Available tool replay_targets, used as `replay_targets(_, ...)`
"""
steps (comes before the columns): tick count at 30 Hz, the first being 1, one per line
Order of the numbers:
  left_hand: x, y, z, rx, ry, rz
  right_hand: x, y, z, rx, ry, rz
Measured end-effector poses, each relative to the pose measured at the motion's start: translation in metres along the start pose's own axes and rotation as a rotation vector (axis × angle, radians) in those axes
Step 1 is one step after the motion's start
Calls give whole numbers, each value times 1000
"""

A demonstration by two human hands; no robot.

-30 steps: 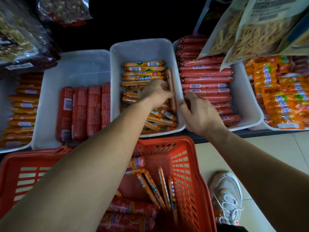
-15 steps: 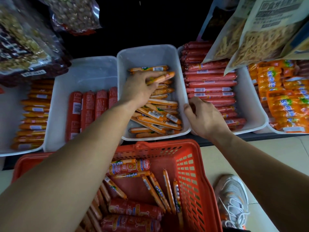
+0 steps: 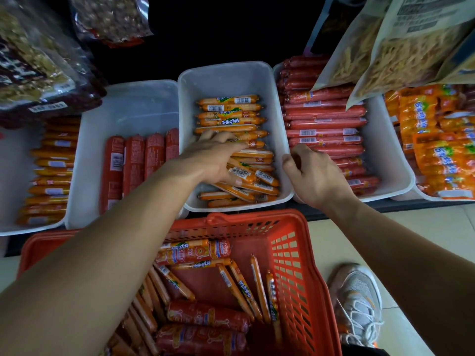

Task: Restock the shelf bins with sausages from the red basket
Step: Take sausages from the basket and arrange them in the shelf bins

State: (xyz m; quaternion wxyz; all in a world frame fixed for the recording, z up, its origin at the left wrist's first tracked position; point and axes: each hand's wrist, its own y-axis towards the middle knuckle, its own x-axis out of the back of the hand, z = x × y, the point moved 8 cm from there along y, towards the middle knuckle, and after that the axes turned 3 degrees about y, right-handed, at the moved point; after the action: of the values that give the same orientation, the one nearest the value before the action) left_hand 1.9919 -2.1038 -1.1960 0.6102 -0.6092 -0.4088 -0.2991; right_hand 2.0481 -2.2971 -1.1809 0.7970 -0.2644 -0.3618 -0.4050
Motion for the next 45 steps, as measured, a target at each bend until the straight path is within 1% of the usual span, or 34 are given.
replay_targets(2, 3, -1, -2, -12, 40, -93, -1, 0, -1, -7, 1, 7)
replay_targets(5, 1, 0, 0, 3, 11, -180, 0, 0, 0, -9, -1, 8)
replay_targets(9, 10, 8, 4, 106, -84, -327, -1, 0, 0, -8, -2, 17)
replay_targets(11, 17, 15, 2, 156, -81, -409, -2, 1, -1, -2, -3, 10)
replay_targets(13, 20, 20, -1, 154, -96, -446, -2, 1, -2, 6, 0, 4)
replay_targets(15, 18, 22, -4, 105, -155, -409, -3, 2, -3, 13, 7, 7)
replay_targets(16, 12, 21, -6, 71, -164, -349, -4, 2, -3, 17, 9, 6)
replay_targets(18, -5, 17, -7, 12, -127, -178, -4, 3, -3, 22, 10, 4)
replay_targets(19, -12, 15, -6, -5, -100, -115, -4, 3, -4, 22, 12, 4)
replay_targets(20, -15, 13, -4, -9, -81, -91, -4, 3, -4, 22, 15, 4)
replay_targets(23, -14, 17, -1, 21, -47, -139, -5, 2, -4, 19, 20, 11)
replay_targets(27, -8, 27, -4, 48, -17, -271, -5, 3, -5, 3, 15, 17)
replay_targets(31, 6, 33, 7, 135, -97, -411, -4, 3, -5, 9, 16, 8)
replay_targets(32, 7, 33, 10, 153, -121, -403, -4, 3, -5, 9, 17, 9)
replay_targets(34, -2, 32, 7, 114, -162, -279, -4, 2, -5, 7, 14, 11)
replay_targets(37, -21, 25, -3, 34, -92, -58, -3, 3, -4, 10, 1, 12)
replay_targets(39, -24, 25, -4, 35, -58, -6, -3, 3, -3, 10, -1, 16)
replay_targets(42, -22, 31, -5, 31, 22, -36, -4, 3, -4, 9, 0, 20)
replay_targets(45, -13, 34, -6, 37, 93, -206, -5, 3, -5, 5, 7, 19)
